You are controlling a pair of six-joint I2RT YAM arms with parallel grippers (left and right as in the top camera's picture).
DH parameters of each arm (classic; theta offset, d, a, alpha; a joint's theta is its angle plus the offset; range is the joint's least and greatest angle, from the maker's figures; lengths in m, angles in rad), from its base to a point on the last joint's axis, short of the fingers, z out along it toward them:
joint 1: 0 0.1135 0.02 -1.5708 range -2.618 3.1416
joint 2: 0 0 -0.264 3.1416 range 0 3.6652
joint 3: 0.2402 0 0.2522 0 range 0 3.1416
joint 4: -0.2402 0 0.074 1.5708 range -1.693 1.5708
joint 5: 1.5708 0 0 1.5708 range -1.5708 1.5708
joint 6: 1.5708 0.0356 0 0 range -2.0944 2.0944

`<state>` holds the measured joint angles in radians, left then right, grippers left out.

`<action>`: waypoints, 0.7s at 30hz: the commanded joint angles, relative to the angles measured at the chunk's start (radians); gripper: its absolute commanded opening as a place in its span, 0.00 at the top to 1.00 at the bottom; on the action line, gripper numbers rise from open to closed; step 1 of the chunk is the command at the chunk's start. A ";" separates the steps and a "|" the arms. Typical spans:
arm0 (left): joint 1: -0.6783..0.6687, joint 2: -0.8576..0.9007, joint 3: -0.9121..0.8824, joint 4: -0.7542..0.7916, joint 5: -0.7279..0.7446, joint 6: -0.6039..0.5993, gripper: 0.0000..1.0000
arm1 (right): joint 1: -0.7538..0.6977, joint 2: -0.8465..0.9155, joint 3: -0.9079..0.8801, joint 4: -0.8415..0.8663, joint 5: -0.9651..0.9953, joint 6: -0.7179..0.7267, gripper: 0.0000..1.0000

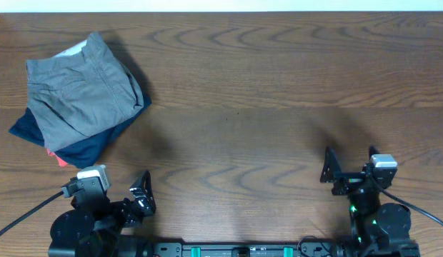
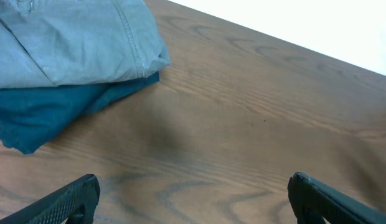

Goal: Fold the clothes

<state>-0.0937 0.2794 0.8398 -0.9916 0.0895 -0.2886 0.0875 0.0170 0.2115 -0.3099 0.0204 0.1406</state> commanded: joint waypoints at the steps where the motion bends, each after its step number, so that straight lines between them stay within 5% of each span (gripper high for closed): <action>1: -0.003 -0.003 -0.010 -0.002 -0.015 -0.001 0.02 | -0.024 -0.012 -0.095 0.137 -0.025 -0.112 0.01; 4: -0.003 -0.003 -0.010 -0.003 -0.016 -0.001 0.02 | -0.025 -0.012 -0.196 0.288 -0.033 -0.140 0.01; 21: -0.003 -0.003 -0.010 -0.002 -0.015 -0.001 0.02 | -0.025 -0.010 -0.206 0.237 -0.036 -0.164 0.01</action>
<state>-0.0937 0.2794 0.8391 -0.9920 0.0895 -0.2886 0.0750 0.0124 0.0067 -0.0696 -0.0082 -0.0090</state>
